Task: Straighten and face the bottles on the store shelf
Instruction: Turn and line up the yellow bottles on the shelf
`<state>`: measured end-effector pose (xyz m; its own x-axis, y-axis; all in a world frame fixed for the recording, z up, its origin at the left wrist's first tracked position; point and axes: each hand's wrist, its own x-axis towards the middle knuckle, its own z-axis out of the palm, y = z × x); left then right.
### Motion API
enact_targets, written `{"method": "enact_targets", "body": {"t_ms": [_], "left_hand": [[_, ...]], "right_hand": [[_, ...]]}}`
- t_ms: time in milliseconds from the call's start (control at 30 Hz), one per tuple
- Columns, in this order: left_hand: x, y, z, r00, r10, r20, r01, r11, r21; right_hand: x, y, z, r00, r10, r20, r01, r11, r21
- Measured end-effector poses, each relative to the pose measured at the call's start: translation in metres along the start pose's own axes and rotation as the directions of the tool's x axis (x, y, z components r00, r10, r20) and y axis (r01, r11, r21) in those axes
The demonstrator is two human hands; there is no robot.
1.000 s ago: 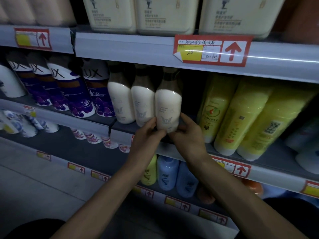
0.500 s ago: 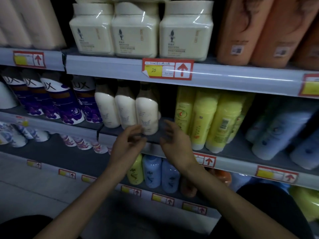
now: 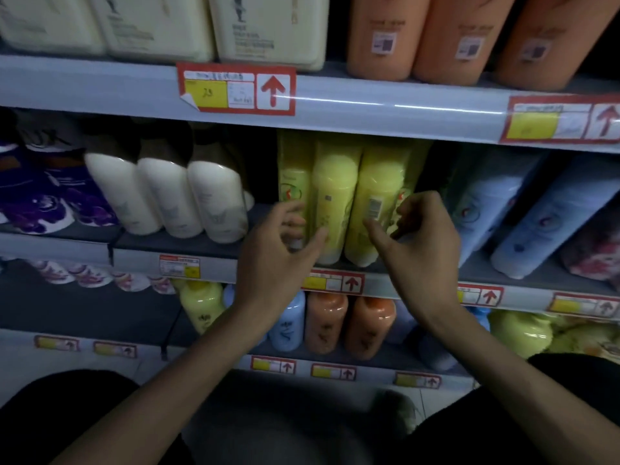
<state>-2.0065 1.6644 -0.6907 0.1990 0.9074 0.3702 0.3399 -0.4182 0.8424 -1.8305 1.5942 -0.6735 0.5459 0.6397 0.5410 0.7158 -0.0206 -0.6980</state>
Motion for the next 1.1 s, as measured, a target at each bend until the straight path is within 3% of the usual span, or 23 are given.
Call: {"method": "enact_targets", "body": {"t_ms": [100,233,500,633,933,1100], "left_hand": [[0.006,0.004,0.019,0.993,0.081,-0.081,-0.065,0.98,0.186],[0.014,0.013,0.033,0.985,0.109,-0.137,-0.048,0.922,0.385],[0.023,0.016,0.034,0.977,0.165,-0.132,-0.053,0.795,0.604],[0.021,0.014,0.034,0.98,0.165,-0.111,-0.059,0.776,0.628],[0.018,0.011,0.032,0.983,0.138,-0.124,-0.053,0.848,0.528],[0.019,0.01,0.033,0.985,0.132,-0.111,-0.052,0.841,0.539]], "right_hand": [[0.005,0.014,0.003,0.998,0.062,0.028,-0.059,0.995,-0.075],[0.006,0.021,0.013,0.995,0.086,0.06,-0.071,0.975,-0.212],[0.011,0.012,0.025,0.988,0.146,0.058,-0.122,0.947,-0.296],[0.015,0.009,0.023,0.985,0.156,0.078,-0.13,0.956,-0.263],[0.004,0.016,-0.008,0.987,0.077,0.141,-0.044,0.974,-0.22],[0.002,0.033,-0.036,0.995,0.046,0.087,-0.023,0.967,-0.253]]}}
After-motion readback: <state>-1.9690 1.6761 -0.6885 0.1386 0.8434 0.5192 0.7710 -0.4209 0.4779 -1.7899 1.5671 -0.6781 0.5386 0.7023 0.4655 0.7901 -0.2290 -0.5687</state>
